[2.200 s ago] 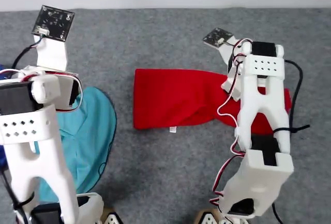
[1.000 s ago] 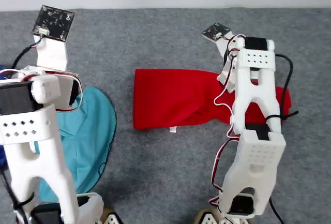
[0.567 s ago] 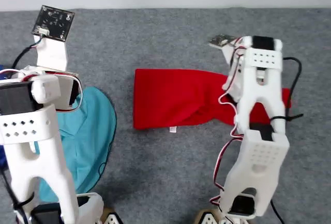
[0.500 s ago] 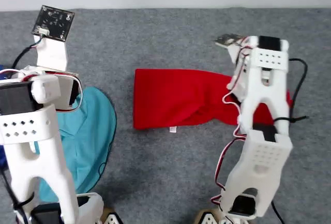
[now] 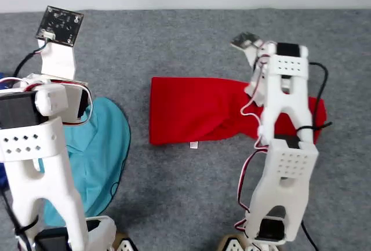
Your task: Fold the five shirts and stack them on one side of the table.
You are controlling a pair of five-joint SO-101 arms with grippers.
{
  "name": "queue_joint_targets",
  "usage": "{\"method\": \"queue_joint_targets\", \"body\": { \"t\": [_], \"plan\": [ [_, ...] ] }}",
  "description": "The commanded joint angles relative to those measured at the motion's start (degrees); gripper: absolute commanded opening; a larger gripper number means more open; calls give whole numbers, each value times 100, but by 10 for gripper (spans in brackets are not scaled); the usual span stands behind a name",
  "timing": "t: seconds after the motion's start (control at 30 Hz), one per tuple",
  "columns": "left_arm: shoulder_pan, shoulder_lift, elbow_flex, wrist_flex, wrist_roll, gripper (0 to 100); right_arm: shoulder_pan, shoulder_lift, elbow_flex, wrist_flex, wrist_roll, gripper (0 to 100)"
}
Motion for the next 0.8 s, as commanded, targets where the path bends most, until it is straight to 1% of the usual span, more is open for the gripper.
{"method": "queue_joint_targets", "body": {
  "t": [0.0,0.07,0.17,0.27,0.4,0.63,0.77],
  "plan": [
    [0,-149,-22,62,-44,7,-251,75,-396,-66,-79,29],
    [0,-149,-22,62,-44,7,-242,171,-387,57,-88,29],
    [0,-149,-22,62,-44,7,-84,119,-475,708,-299,28],
    [0,-149,-22,62,-35,7,119,-92,-563,1323,-334,26],
    [0,-149,-13,62,-26,7,365,-488,-554,1367,-360,25],
    [0,-149,-13,62,-26,7,382,-1130,-545,1385,-360,25],
    [0,-149,-13,62,-35,7,558,-1411,18,1385,-334,29]
  ]
}}
